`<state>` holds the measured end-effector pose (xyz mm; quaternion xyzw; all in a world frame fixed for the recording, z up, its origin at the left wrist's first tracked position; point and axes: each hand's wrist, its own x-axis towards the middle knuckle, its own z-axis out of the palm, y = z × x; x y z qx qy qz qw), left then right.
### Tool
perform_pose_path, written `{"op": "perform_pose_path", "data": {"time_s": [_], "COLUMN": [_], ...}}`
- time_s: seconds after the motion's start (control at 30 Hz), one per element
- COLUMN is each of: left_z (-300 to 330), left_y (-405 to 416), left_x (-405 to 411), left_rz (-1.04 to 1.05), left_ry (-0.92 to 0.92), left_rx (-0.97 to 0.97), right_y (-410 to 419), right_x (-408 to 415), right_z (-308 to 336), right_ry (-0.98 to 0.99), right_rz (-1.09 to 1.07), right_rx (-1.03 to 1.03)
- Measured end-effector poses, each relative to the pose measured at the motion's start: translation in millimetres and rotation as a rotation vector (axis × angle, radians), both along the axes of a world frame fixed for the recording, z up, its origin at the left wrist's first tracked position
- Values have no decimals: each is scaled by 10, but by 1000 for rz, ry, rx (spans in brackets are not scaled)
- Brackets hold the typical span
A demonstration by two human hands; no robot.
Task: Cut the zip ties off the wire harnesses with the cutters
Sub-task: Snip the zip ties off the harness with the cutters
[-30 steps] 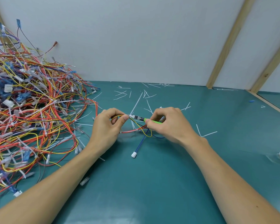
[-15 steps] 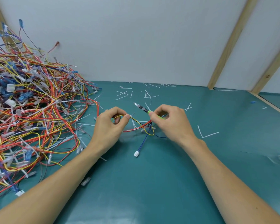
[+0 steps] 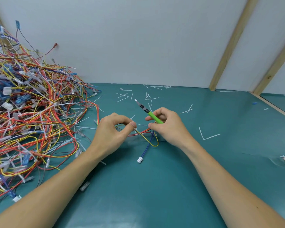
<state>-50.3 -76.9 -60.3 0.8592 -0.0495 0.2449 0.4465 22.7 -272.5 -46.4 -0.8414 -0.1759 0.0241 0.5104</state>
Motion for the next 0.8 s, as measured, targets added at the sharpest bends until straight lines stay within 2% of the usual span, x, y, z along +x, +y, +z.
{"op": "perform_pose_path", "data": {"time_s": [0.13,0.2,0.37,0.5,0.67,0.8], "left_z": [-17,-33,-67,-33,6,17], "left_y": [6,15,4,-14,3,-1], "left_x": [16,32,69,64,56,49], "left_rz": [-71,-76,99,169,73,11], "left_ry": [-12,2,50,83,130,90], "left_rx": [133,282,579,633,782,801], "right_y": [-2,-11,-14,-15,4,16], "right_x": [2,-7,-34,-32,-35,-47], "right_z": [-20,-32,-18,-8,-17,-10], "right_ry": [8,-25,1,-3,-55,-73], "right_rz": [-7,-15,31,37,-9,-30], "right_rx": [-57,-134,-230,-251,-239,-155]}}
